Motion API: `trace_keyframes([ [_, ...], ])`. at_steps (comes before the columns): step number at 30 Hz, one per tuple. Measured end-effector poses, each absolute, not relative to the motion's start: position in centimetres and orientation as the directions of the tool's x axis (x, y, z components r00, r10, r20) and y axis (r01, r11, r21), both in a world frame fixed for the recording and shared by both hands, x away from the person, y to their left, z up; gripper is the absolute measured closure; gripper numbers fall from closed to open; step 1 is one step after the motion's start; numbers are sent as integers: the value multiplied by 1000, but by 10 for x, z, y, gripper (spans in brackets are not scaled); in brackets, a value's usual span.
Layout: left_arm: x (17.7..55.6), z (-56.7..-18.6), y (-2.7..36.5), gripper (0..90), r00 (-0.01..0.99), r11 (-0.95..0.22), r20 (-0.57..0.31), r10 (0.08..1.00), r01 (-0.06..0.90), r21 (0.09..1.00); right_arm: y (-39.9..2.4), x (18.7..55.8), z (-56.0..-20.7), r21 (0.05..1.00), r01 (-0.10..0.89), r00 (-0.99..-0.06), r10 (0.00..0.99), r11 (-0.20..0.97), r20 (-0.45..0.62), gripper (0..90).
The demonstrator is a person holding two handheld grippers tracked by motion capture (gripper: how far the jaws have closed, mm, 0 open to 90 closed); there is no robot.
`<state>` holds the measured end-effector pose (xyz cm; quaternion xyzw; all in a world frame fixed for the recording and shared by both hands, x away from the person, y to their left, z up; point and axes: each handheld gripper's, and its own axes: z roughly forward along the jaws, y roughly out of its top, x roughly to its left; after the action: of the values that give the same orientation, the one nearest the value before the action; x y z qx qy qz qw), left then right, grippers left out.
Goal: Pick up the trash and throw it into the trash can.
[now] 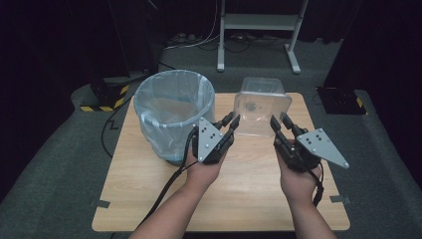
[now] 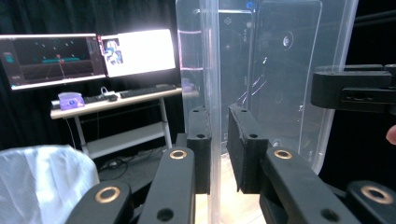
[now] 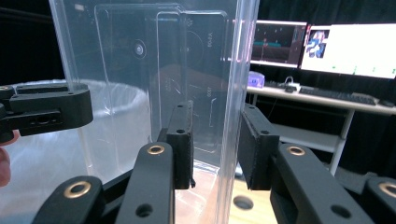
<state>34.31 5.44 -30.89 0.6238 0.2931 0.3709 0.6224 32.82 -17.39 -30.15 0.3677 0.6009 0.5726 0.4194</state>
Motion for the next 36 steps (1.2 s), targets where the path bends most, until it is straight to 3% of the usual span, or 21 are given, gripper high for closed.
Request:
trace_keyframes([
  [9,347,-294,80,785,512,-38,96,854,-123,992,-145,342,-279,994,-70,-404,909,81,-103,689],
  [18,341,-278,139,785,423,-29,92,902,-154,988,-91,354,-258,989,-112,-473,870,96,-138,689],
  [28,339,-274,200,784,326,-40,91,941,-159,986,-26,372,-250,986,-126,-560,812,113,-165,690],
  [36,354,-276,220,784,296,-39,83,952,-153,987,1,389,-249,984,-123,-569,804,127,-175,689],
])
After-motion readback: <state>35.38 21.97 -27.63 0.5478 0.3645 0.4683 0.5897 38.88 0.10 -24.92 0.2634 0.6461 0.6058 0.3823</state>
